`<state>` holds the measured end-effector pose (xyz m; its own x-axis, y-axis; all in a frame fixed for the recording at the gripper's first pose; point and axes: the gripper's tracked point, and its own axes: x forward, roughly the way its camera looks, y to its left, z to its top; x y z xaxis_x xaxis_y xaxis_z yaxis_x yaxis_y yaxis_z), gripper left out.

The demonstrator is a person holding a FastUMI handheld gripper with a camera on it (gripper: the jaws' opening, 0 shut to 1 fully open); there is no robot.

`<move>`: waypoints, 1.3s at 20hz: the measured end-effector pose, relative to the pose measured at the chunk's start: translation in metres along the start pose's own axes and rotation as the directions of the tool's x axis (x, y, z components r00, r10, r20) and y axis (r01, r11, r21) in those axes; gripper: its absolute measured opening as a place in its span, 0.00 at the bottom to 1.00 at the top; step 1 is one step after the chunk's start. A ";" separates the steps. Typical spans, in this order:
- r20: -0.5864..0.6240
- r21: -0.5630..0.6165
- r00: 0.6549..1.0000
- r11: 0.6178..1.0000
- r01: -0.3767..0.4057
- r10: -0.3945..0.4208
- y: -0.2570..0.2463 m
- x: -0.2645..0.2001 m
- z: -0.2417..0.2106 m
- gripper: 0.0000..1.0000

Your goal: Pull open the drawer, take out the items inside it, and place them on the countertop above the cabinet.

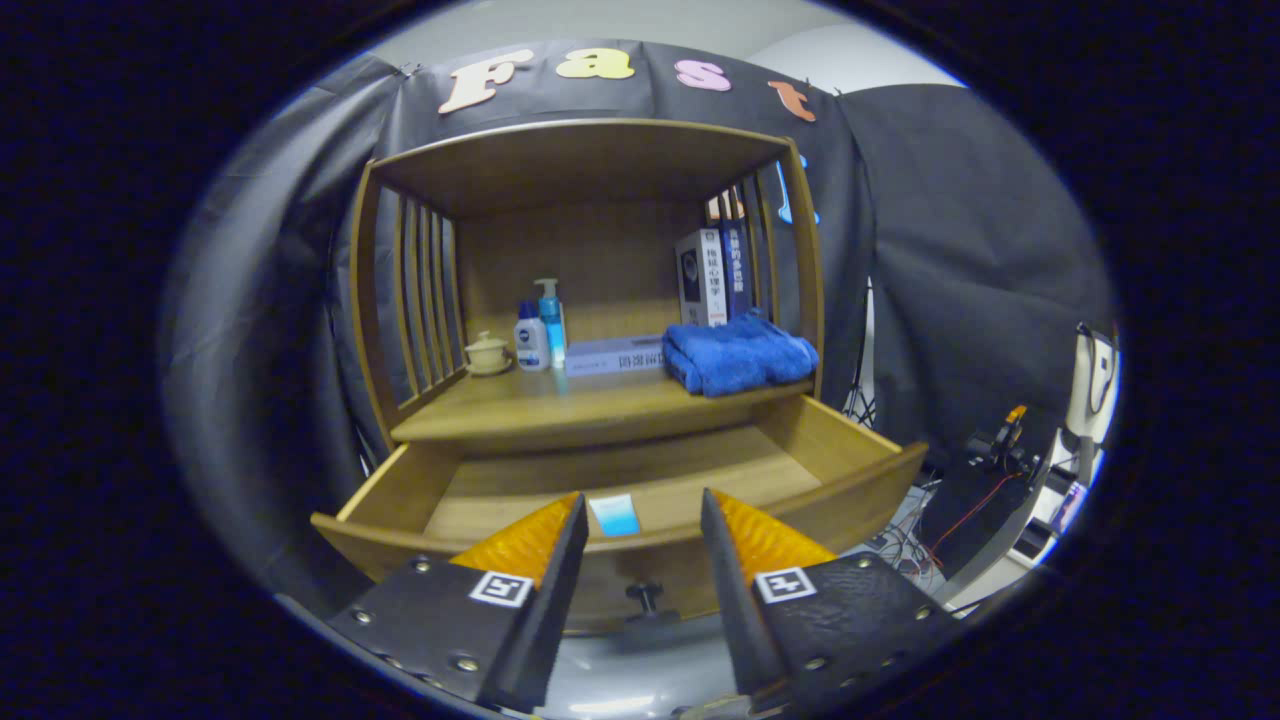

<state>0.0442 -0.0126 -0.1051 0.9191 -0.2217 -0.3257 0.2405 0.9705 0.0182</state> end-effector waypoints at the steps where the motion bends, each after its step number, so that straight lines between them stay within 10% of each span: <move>1: -0.036 0.005 0.999 1.000 0.016 -0.016 0.001 0.007 0.000 0.75; 4: -0.112 0.022 0.993 0.999 0.047 -0.044 0.006 0.035 0.009 0.95; 10: -0.375 -0.023 0.913 0.986 0.164 -0.161 -0.006 0.084 -0.018 0.95; 18: -0.617 -0.059 0.785 0.998 0.026 -0.057 0.037 0.134 -0.100 0.88; 26: -0.793 -0.076 0.600 0.995 0.065 -0.100 0.030 0.128 -0.139 0.83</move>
<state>0.1253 0.0010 -0.2780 0.2804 -0.1544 -0.9474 0.2757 0.9584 -0.0746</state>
